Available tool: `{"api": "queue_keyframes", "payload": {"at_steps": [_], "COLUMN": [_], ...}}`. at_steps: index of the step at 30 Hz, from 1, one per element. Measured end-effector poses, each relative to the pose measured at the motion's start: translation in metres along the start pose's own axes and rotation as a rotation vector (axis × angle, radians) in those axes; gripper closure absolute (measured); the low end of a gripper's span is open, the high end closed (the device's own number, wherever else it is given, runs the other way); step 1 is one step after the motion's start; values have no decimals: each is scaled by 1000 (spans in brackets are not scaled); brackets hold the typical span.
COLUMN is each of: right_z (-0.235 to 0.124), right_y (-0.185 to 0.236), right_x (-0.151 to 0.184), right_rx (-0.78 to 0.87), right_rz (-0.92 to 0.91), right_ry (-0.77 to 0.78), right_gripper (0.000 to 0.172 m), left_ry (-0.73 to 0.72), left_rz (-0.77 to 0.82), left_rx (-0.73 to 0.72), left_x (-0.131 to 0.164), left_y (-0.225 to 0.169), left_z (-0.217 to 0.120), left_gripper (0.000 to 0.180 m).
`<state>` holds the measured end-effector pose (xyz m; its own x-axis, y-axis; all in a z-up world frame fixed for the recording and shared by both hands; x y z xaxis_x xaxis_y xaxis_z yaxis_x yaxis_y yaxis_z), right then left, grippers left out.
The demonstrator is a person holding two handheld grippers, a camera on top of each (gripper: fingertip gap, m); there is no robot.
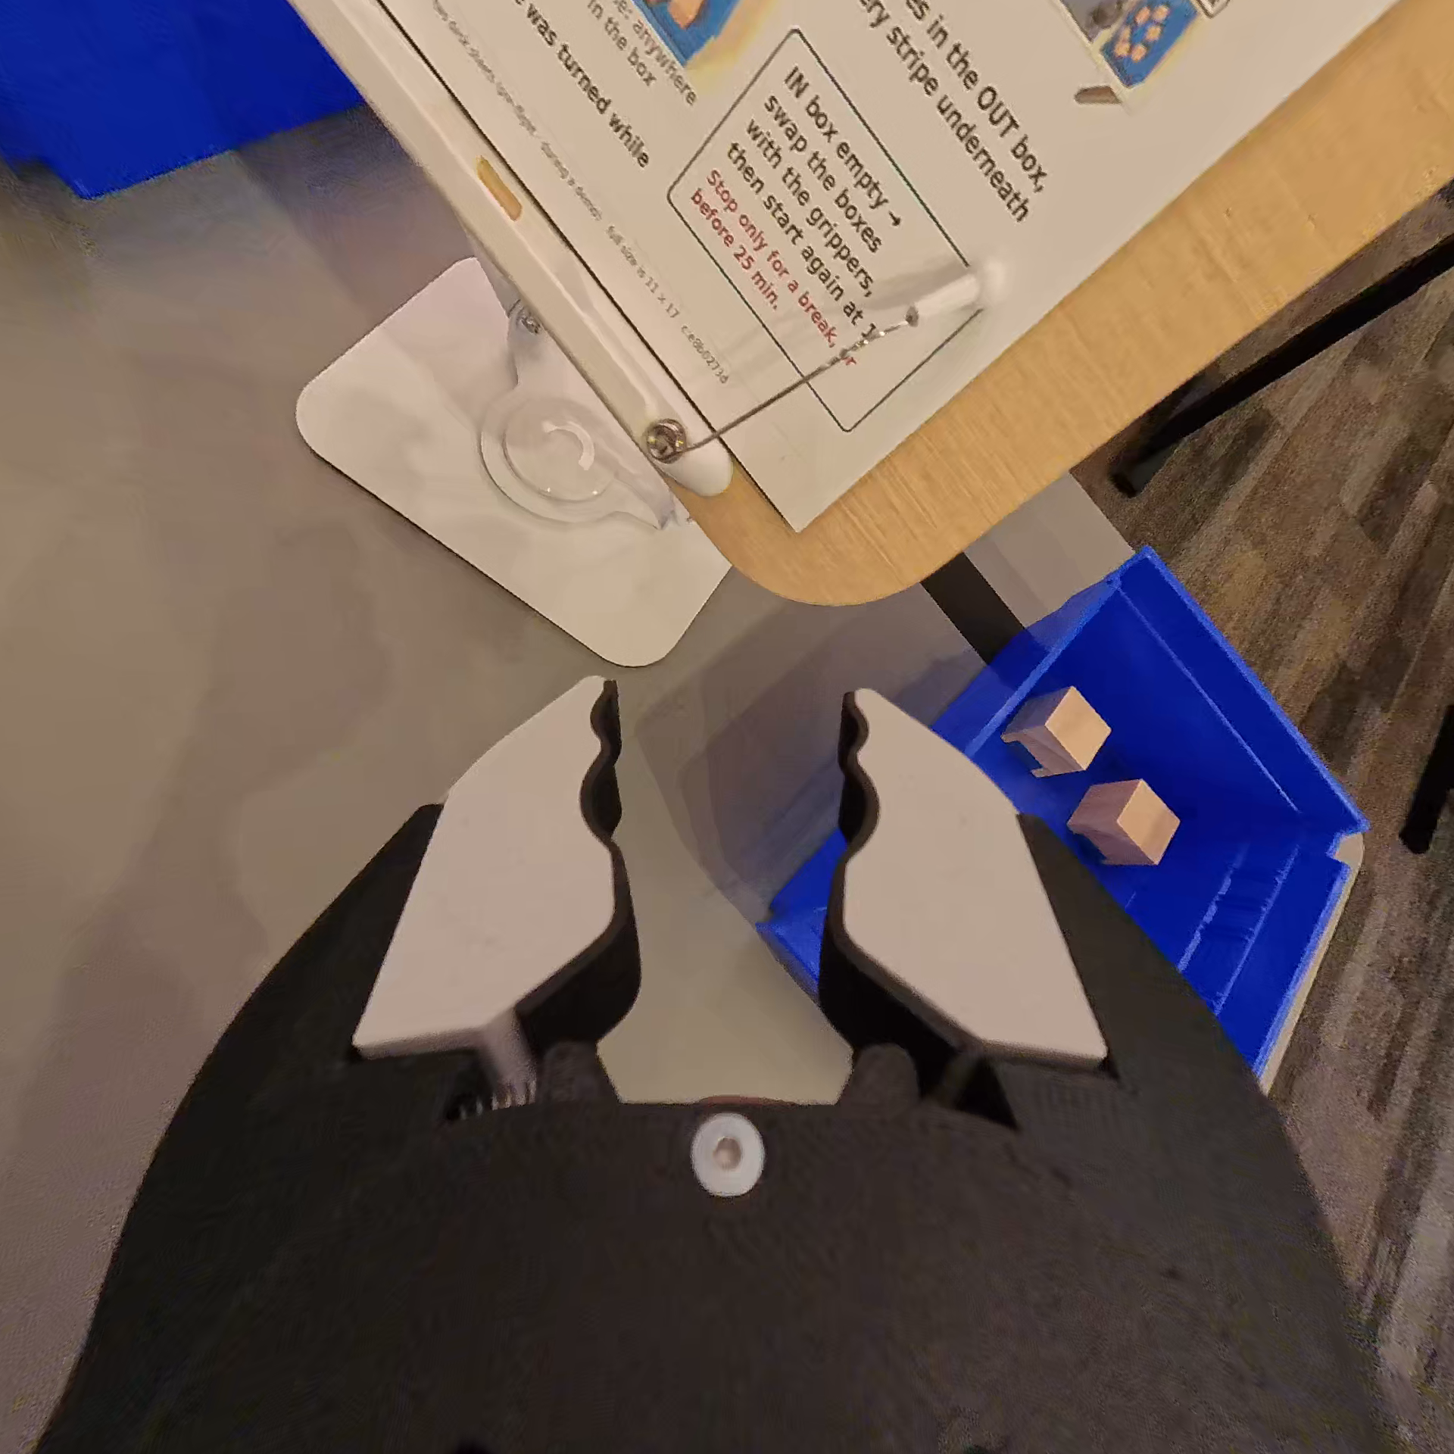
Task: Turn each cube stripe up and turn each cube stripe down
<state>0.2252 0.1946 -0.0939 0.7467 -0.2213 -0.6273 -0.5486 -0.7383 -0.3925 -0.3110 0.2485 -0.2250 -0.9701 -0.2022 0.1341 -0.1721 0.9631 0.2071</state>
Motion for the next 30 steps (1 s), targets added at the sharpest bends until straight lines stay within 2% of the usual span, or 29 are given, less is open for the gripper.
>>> {"api": "queue_keyframes", "payload": {"at_steps": [6, 11, 13, 16, 19, 21, 23, 27, 30], "right_z": [1, -3, -5, -2, 8, 19, 31, 53, 60], "right_y": [9, 17, 25, 41, 57, 68, 83, 114, 134], "right_x": [-2, -7, -14, -30, -50, -65, -80, -104, -113], "right_rx": [-34, -74, -142, -335, -573, -676, -780, -1047, -1196], "right_rz": [-20, -9, 14, 104, 264, 337, 392, 478, 515], "right_ry": [-24, -93, -158, -298, -457, -535, -582, -659, -705], "right_gripper": [118, 120, 121, 121, 123, 116, 107, 99, 95], "left_ry": [73, -15, -152, -455, -736, -882, -976, -1124, -1216], "left_rz": [14, -52, -135, -226, -210, -171, -110, 10, 63], "left_rx": [49, -71, -151, -278, -443, -551, -652, -719, -733], "left_x": [-7, -4, 0, -3, -24, -46, -70, -113, -133], "left_y": [3, 9, 7, -10, -45, -73, -101, -146, -167], "left_z": [19, 7, -17, -66, -116, -144, -166, -192, -204], "left_gripper": [135, 136, 136, 136, 136, 136, 137, 136, 137]}}
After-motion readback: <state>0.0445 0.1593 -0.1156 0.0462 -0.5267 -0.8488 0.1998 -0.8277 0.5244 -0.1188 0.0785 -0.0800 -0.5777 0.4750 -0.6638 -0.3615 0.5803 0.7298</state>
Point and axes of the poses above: each gripper's, where its closed fingertips meet, z out along the fingers, x out of its underside, y = z × x across the jaws, the point moved 9 cm from there along -z, back along the fingers, and after that the axes turned 7 degrees about -z, right-handed, at the moved point
